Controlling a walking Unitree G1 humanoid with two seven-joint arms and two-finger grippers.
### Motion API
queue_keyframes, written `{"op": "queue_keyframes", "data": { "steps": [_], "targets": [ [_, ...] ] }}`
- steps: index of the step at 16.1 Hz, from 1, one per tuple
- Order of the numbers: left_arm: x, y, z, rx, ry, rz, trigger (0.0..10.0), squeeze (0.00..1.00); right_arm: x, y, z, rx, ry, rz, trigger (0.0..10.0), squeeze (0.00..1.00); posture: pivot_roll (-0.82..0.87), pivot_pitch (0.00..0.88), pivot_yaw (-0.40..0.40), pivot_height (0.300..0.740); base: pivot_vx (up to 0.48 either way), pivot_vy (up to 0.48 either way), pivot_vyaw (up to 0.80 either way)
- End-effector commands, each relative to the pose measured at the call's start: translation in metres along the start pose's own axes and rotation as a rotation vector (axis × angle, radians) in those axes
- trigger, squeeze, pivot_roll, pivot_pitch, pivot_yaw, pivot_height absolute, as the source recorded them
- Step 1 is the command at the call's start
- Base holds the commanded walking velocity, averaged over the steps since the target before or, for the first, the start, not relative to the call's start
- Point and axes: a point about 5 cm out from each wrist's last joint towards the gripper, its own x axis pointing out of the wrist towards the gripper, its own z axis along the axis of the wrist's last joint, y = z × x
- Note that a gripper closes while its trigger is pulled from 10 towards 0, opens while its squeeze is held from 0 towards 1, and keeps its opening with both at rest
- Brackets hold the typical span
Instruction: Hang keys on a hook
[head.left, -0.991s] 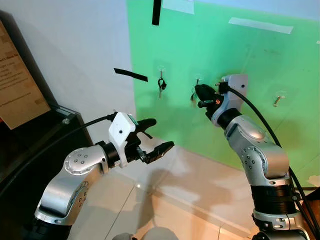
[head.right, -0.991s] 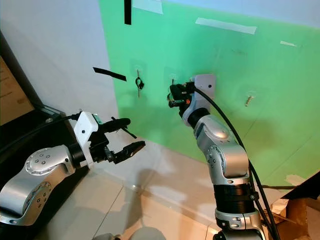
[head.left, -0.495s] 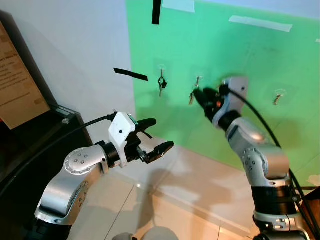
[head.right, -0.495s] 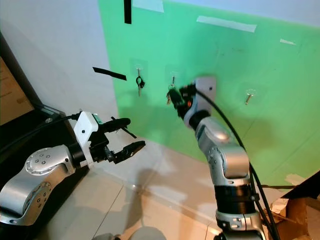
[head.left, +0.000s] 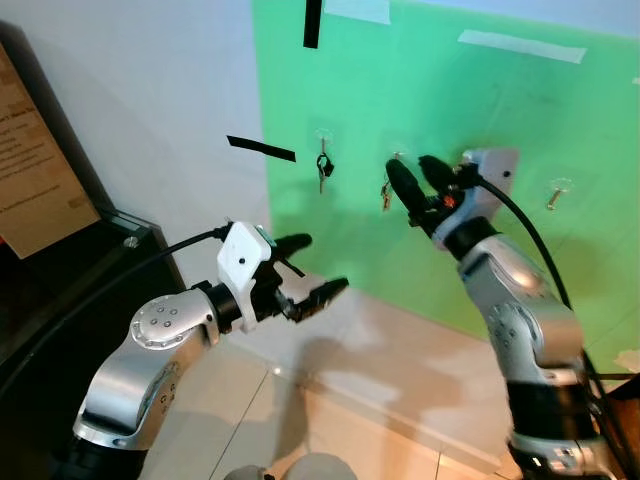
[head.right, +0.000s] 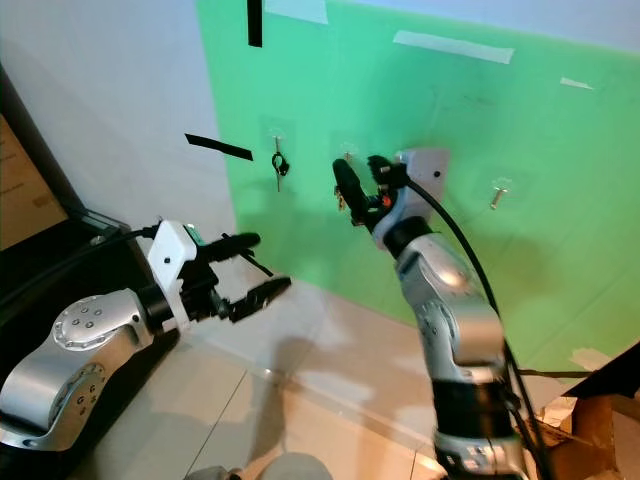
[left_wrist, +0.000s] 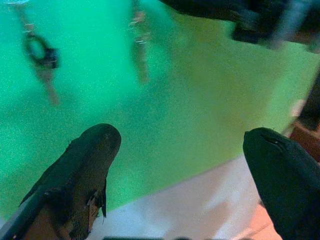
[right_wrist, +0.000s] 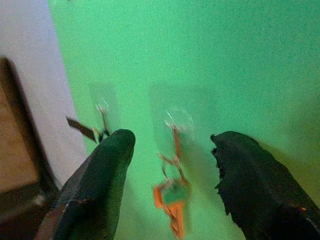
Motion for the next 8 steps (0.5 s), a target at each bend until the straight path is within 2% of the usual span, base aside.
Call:
{"op": "queue_keyframes", "data": {
  "steps": [1, 2, 3, 5, 7, 8],
  "targets": [
    [-0.004, 0.007, -0.005, 0.007, 0.022, 0.067, 10.0, 0.0, -0.003, 0.0, -0.004, -0.027, 0.016, -0.002, 10.0, 1.0, -0.04, 0.0, 0.002, 0.74, 0.0, 0.0, 0.0],
    [-0.008, 0.016, -0.011, 0.011, 0.05, 0.173, 10.0, 0.0, -0.011, 0.002, -0.022, -0.087, 0.072, 0.006, 10.0, 1.0, -0.05, 0.0, 0.003, 0.74, 0.0, 0.0, 0.8],
    [-0.019, 0.027, -0.027, 0.022, 0.122, 0.341, 10.0, 0.0, -0.026, 0.01, -0.054, -0.113, 0.14, 0.02, 10.0, 1.0, -0.05, 0.0, 0.003, 0.74, 0.0, 0.0, 0.8],
    [-0.027, 0.032, -0.04, 0.005, 0.149, 0.466, 10.0, 0.0, -0.034, 0.01, -0.074, -0.062, 0.182, -0.058, 10.0, 1.0, -0.05, 0.0, 0.006, 0.74, 0.0, 0.0, 0.8],
    [-0.029, 0.036, -0.042, -0.012, 0.137, 0.539, 10.0, 0.0, -0.036, 0.007, -0.079, -0.031, 0.191, -0.103, 10.0, 1.0, -0.06, 0.0, 0.01, 0.74, 0.0, 0.0, 0.8],
    [-0.028, 0.042, -0.044, 0.016, 0.14, 0.604, 10.0, 0.0, -0.039, 0.0, -0.087, -0.004, 0.224, -0.16, 10.0, 1.0, -0.06, 0.0, 0.018, 0.74, 0.0, 0.0, 0.8]
  ]
}}
